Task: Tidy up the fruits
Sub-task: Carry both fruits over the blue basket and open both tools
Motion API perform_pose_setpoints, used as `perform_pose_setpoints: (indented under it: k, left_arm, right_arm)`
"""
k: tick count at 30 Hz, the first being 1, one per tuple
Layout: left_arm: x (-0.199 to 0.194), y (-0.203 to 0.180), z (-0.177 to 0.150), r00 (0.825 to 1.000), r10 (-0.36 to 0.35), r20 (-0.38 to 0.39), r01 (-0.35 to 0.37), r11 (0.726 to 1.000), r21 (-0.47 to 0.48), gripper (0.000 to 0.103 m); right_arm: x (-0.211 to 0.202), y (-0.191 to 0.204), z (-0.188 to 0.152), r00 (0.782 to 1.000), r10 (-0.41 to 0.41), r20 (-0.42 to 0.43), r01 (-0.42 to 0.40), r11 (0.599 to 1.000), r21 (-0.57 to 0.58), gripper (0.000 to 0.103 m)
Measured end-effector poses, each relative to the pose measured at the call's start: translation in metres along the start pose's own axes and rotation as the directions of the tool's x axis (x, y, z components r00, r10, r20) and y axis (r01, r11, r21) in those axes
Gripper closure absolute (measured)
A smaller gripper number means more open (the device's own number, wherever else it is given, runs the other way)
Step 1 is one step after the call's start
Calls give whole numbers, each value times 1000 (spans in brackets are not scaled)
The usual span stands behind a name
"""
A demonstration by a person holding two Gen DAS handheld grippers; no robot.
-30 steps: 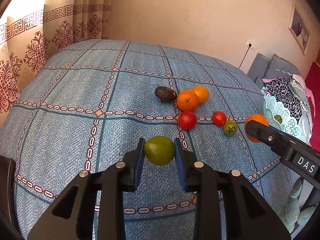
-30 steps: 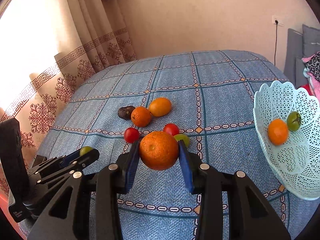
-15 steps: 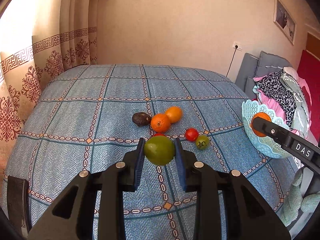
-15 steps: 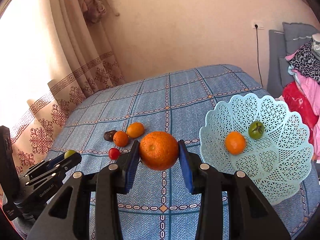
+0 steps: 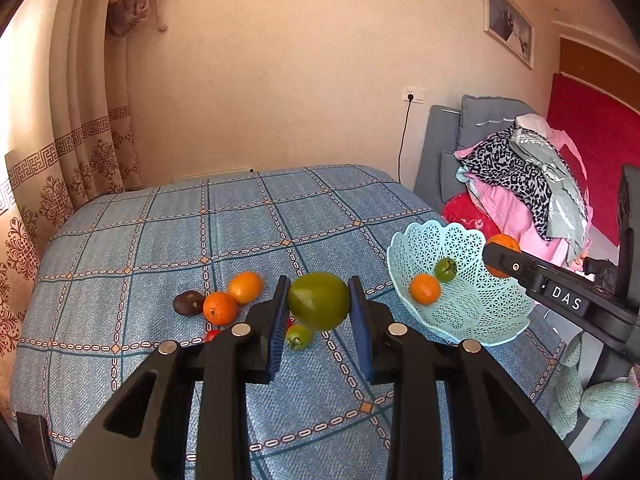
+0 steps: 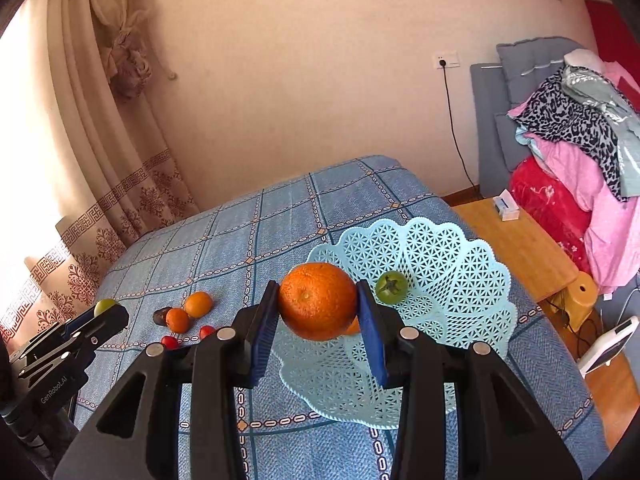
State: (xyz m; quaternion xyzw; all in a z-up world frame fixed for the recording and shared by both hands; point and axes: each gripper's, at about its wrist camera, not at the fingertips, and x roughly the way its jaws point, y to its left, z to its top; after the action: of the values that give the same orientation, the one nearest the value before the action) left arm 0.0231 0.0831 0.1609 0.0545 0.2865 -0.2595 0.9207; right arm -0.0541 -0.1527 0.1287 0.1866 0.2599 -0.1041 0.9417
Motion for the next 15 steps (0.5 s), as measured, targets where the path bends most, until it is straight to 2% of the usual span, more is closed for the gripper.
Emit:
perform_pose_setpoints:
  k: [6,11,15]
  left_arm:
    - [15,-36,10,996,-89,-14,90,995,51,73]
    - [40,-60,9,979,-186,-82,192,979,63,73]
    - [53,-72,8,973,-205,-106,212,975,68,73]
  right_arm:
    - [2,-26,2,999,-49,-6,49,998,43,64]
    - [9,-44,2,995,-95,-24,97,992,76,64]
    - [11,-56,3,993,-116,-31,119,988,101,64]
